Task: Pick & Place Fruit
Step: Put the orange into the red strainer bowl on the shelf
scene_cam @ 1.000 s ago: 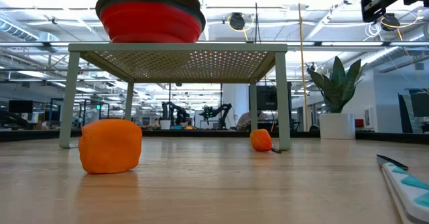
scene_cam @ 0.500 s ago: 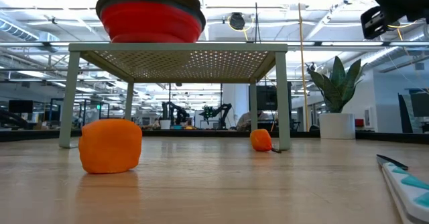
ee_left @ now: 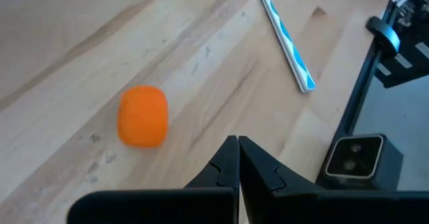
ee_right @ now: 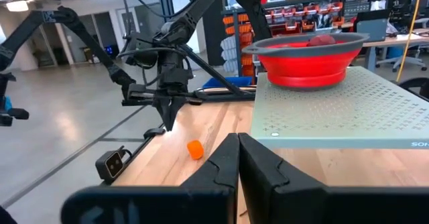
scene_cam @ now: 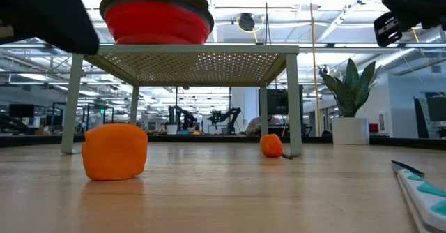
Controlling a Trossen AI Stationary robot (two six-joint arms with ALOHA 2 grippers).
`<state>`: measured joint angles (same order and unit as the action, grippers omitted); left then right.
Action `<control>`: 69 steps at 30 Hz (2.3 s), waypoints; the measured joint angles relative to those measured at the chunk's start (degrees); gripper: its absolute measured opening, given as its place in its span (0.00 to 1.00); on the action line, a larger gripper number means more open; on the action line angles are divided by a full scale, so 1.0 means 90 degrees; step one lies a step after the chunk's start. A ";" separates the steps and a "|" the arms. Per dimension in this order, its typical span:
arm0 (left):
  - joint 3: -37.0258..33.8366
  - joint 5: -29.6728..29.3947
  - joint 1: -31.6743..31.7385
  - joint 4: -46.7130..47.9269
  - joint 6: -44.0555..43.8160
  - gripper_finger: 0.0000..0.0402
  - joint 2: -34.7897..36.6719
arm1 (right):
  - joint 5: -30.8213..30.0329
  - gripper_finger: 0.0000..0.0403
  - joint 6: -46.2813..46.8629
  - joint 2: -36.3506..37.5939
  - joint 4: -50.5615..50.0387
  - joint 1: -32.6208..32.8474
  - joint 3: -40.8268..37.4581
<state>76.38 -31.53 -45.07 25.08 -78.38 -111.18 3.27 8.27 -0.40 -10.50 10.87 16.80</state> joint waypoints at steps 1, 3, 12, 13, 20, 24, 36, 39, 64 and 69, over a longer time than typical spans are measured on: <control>0.0000 -0.0001 0.0019 0.0009 -0.0023 0.00 0.0002 | 0.0002 0.01 -0.0003 0.0000 0.0000 0.0000 0.0000; 0.0000 0.0000 0.0057 0.0015 -0.0049 0.00 0.0002 | 0.0002 0.01 -0.0015 0.0000 0.0000 0.0000 0.0000; 0.0000 0.0024 0.0189 -0.0053 -0.0213 0.10 0.0002 | 0.0078 0.01 -0.0005 0.0000 0.0000 -0.0001 0.0000; 0.0000 0.0020 0.0198 -0.0077 -0.0214 0.13 0.0002 | 0.0168 0.01 -0.0013 0.0000 -0.0002 -0.0002 0.0000; 0.0000 0.0002 0.0292 -0.0082 -0.0354 0.39 0.0002 | 0.0504 0.01 0.0051 0.0000 -0.0002 -0.0002 0.0000; 0.0000 0.0037 0.0366 -0.0013 -0.0284 0.55 -0.0012 | 0.0505 0.01 0.0051 0.0000 -0.0002 -0.0002 0.0000; -0.0002 0.0611 0.0550 0.0084 0.0878 0.82 -0.0024 | 0.0505 0.01 0.0007 0.0000 0.0000 -0.0002 0.0000; -0.0002 0.0600 0.0555 0.0417 0.0866 0.83 -0.0024 | 0.0505 0.01 0.0005 0.0000 -0.0002 0.0000 0.0000; -0.0311 0.0459 0.0820 0.0833 0.0820 0.73 -0.0027 | 0.0505 0.01 0.0002 0.0000 -0.0001 -0.0002 0.0001; -0.0612 0.0839 0.0876 0.0146 0.0814 0.73 -0.0034 | 0.0505 0.01 0.0002 0.0000 0.0000 -0.0002 0.0002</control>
<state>70.88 -23.98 -37.18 26.39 -71.05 -111.48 7.81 8.29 -0.40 -10.50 10.85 16.82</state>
